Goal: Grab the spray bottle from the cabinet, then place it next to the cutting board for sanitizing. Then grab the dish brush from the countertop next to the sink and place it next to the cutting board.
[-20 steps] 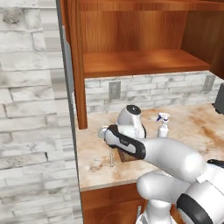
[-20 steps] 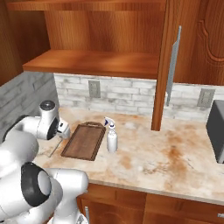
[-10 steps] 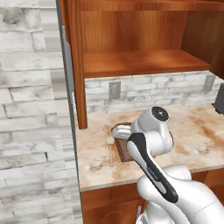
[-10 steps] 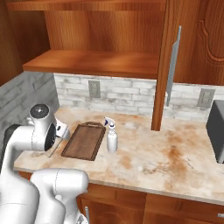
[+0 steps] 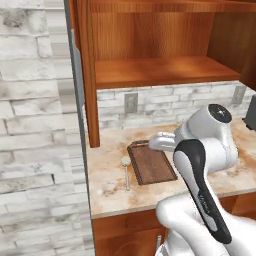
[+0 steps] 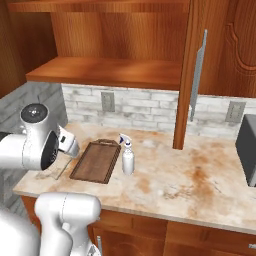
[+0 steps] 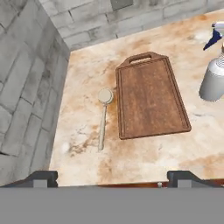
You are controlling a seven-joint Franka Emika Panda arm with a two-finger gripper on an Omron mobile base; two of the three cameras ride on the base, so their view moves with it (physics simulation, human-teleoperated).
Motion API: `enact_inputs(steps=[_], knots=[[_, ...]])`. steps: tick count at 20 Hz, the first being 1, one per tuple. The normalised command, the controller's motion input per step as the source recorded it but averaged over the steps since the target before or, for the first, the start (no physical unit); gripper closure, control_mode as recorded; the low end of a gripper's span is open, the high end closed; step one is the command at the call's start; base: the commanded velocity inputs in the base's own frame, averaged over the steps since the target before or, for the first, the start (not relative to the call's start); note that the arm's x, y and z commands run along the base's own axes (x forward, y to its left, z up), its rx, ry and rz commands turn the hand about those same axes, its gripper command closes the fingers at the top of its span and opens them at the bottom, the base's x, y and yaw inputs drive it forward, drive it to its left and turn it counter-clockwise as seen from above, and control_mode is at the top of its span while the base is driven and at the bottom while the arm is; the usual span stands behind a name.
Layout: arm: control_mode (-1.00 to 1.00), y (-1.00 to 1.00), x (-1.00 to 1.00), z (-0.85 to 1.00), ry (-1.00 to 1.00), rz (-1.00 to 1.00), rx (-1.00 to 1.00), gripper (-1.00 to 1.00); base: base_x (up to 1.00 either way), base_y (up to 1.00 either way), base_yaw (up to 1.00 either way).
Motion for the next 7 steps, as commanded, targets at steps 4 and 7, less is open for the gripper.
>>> enact_inputs(steps=[4, 7], knots=[[-1.00, -0.44, -0.72, 1.00, -0.06, -0.08, 0.00, -1.00, 0.00, 0.00, 0.00], [-1.00, -0.69, -0.95, 0.92, -0.19, -0.06, 0.00, -1.00, 0.00, 0.00, 0.00]])
